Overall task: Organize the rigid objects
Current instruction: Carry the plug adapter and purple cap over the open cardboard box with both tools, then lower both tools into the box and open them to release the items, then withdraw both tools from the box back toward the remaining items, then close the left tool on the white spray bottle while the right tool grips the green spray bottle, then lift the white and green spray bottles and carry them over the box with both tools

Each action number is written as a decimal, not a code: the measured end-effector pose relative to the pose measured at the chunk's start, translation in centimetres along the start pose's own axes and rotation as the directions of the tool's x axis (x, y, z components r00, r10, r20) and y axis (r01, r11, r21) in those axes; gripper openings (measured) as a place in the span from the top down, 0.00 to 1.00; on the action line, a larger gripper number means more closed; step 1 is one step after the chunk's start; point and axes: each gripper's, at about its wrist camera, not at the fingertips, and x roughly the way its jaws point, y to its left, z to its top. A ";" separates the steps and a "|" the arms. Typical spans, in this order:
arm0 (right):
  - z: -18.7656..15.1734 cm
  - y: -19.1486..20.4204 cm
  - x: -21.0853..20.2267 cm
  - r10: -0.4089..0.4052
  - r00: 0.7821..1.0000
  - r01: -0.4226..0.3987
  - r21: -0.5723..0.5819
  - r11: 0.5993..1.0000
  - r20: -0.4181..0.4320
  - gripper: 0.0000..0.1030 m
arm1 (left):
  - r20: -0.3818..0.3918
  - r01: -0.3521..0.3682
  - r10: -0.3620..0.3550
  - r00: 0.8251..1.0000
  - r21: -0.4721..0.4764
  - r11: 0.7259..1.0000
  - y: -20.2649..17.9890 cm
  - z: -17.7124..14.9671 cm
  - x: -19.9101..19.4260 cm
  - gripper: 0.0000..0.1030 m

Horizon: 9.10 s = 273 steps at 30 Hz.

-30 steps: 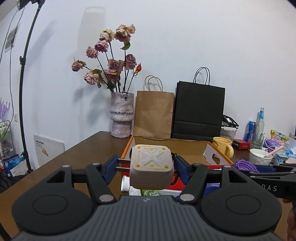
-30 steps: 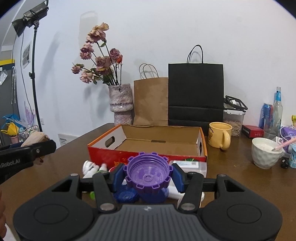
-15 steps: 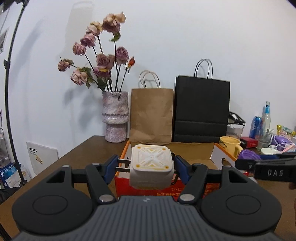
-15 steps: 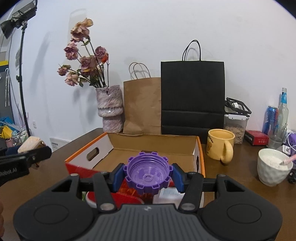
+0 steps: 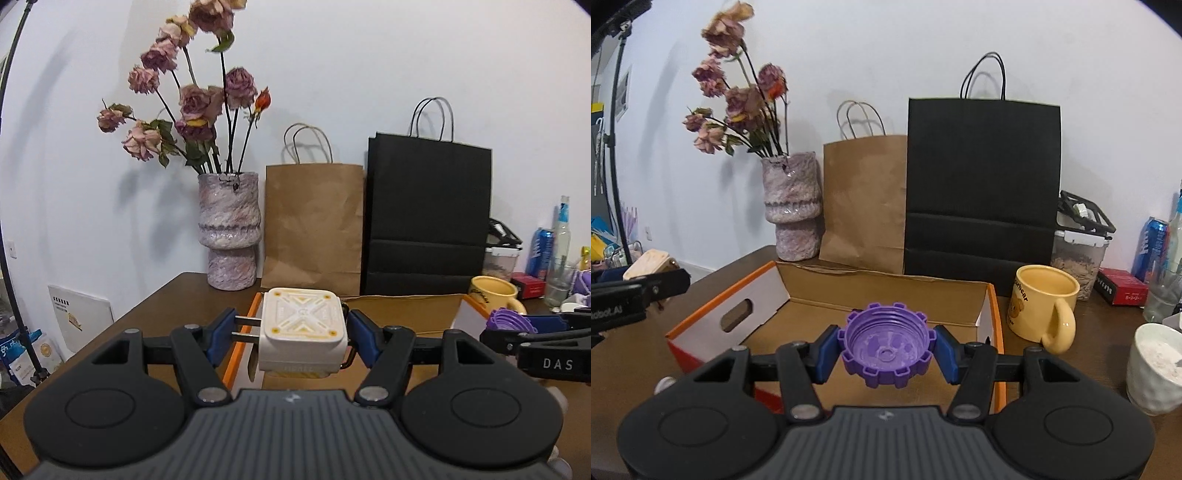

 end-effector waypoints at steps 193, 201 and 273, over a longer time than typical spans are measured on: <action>-9.6 11.1 -8.5 0.219 0.975 -0.218 0.039 0.975 -0.026 0.51 | -0.325 0.121 -0.146 0.934 -0.097 0.988 4.7 -10.8 -4.6 0.50; -8.4 11.5 -2.4 0.291 0.943 -0.269 0.143 0.952 -0.160 0.66 | -0.338 0.134 -0.157 0.928 -0.089 0.987 5.5 -11.1 -3.3 0.72; -13.8 9.6 -28.2 -0.148 0.912 0.140 0.049 0.989 0.382 0.70 | 0.124 0.079 -0.076 0.989 -0.016 0.997 0.7 -7.3 -25.0 0.73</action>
